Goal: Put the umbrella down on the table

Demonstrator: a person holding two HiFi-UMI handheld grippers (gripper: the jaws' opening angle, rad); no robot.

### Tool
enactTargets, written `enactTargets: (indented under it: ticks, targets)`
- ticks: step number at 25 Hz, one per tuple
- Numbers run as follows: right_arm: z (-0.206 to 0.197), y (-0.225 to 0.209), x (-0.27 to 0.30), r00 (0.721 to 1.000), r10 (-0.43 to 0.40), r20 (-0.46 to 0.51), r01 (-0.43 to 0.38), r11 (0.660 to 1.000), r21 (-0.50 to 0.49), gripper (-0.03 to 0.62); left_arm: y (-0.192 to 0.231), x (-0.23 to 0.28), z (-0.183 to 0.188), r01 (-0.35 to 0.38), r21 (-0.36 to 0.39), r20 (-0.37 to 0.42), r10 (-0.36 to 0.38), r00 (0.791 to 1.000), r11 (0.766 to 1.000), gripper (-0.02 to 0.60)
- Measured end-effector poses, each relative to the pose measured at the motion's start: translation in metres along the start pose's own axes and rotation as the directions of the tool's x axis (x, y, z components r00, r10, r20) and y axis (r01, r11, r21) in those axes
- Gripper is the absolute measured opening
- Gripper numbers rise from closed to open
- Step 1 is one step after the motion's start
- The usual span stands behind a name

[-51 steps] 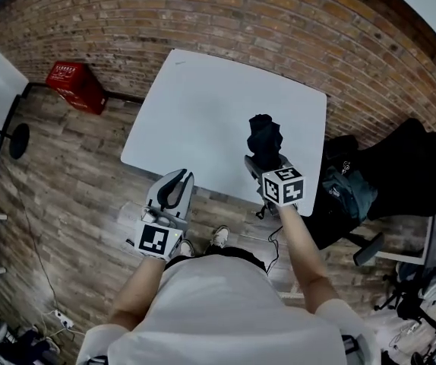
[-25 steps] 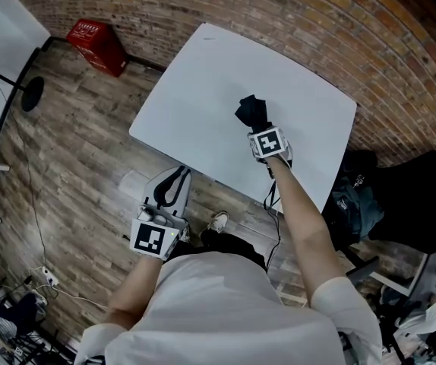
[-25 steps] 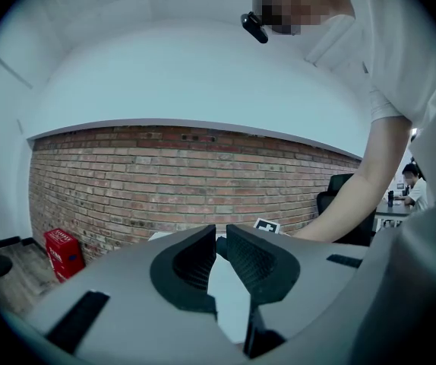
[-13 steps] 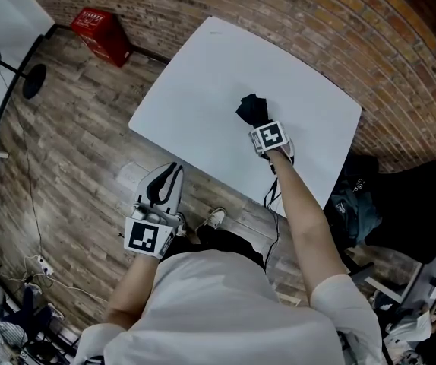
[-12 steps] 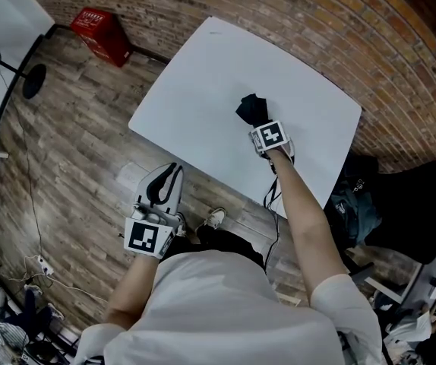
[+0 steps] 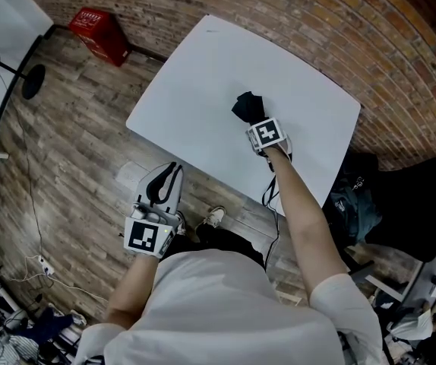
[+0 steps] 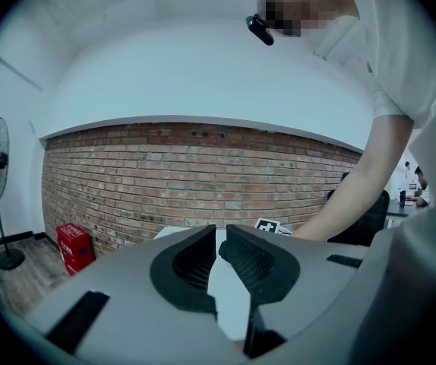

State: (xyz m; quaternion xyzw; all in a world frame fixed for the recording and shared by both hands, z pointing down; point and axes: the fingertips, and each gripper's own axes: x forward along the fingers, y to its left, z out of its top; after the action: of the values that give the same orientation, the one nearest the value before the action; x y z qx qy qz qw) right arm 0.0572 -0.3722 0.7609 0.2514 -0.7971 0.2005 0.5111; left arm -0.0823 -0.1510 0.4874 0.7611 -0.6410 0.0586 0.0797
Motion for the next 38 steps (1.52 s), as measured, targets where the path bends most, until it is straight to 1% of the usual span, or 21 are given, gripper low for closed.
enactTargets:
  ticks: [6, 9, 11, 13, 19, 24, 30, 34, 37, 38]
  targets:
    - [-0.002, -0.006, -0.002, 0.999, -0.037, 0.002, 0.036, 0.999, 0.035, 0.278, -0.003, 0.002, -0.001, -0.002, 0.019, 0.004, 0.002, 1.0, 1.0, 0.061]
    - [-0.004, -0.01, -0.003, 0.999, -0.052, 0.008, 0.052, 0.997, 0.06, 0.297, -0.003, 0.009, 0.0, -0.009, 0.012, -0.001, 0.009, 1.0, 1.0, 0.061]
    - [-0.005, -0.008, -0.004, 0.998, -0.058, -0.001, 0.058, 0.997, 0.049, 0.311, -0.006, 0.01, 0.002, 0.005, 0.019, 0.016, -0.005, 1.0, 1.0, 0.061]
    - [-0.006, -0.005, -0.005, 0.998, -0.058, -0.016, 0.059, 0.998, 0.024, 0.345, -0.007, 0.01, 0.004, 0.012, 0.019, 0.024, -0.013, 1.0, 1.0, 0.061]
    - [-0.007, 0.001, -0.014, 0.999, -0.044, -0.013, 0.045, 0.999, 0.025, 0.356, -0.009, 0.004, -0.002, 0.027, 0.013, 0.018, -0.027, 0.999, 1.0, 0.061]
    - [-0.011, 0.001, -0.025, 0.997, -0.079, -0.008, 0.079, 0.997, 0.003, 0.356, -0.013, -0.001, -0.002, 0.054, 0.014, 0.029, -0.054, 0.998, 0.998, 0.061]
    - [-0.019, 0.002, -0.037, 0.994, -0.112, -0.003, 0.112, 0.994, 0.008, 0.356, -0.011, -0.012, 0.001, 0.072, 0.013, 0.04, -0.073, 0.997, 0.997, 0.061]
    - [-0.025, 0.007, -0.046, 0.991, -0.134, 0.003, 0.134, 0.99, 0.039, 0.356, -0.01, -0.023, 0.004, 0.083, 0.01, 0.056, -0.083, 0.995, 0.997, 0.061]
    - [-0.026, 0.014, -0.053, 0.991, -0.13, 0.019, 0.128, 0.988, 0.082, 0.36, -0.009, -0.031, 0.005, 0.095, 0.017, 0.055, -0.096, 0.994, 0.995, 0.061]
    - [-0.027, 0.013, -0.057, 0.99, -0.14, 0.024, 0.137, 0.986, 0.097, 0.36, -0.008, -0.033, 0.005, 0.1, 0.019, 0.054, -0.101, 0.993, 0.995, 0.061]
